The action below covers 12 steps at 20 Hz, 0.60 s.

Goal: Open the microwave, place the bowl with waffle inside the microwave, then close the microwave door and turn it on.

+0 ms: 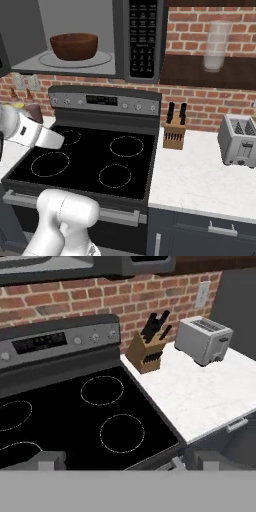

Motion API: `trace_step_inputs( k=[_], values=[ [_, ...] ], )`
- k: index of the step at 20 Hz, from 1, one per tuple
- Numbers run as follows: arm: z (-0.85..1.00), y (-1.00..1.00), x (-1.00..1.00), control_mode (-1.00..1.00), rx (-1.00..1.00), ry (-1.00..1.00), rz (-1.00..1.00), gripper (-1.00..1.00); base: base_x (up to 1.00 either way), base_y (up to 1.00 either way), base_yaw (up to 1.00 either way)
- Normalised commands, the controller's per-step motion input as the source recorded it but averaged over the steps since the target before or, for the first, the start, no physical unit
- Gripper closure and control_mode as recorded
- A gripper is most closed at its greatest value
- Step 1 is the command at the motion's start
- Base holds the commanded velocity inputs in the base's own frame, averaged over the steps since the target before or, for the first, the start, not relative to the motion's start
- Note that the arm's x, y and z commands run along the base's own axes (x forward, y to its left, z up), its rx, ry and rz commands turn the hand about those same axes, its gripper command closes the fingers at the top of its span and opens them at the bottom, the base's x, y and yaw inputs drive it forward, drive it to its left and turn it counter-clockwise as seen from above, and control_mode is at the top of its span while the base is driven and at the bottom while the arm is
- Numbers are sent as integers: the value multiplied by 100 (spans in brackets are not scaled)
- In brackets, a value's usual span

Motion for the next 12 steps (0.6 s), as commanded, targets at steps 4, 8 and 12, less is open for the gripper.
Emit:
trace_step_inputs(
  k=[4, 8, 12],
  values=[
    [-14, 45, 18, -100, -31, 2, 0, -100, 0, 0, 0],
    [-16, 33, 13, -100, -18, -5, 0, -100, 0, 0, 0],
    [-19, 28, 10, -100, -14, -15, 0, -100, 0, 0, 0]
  ],
)
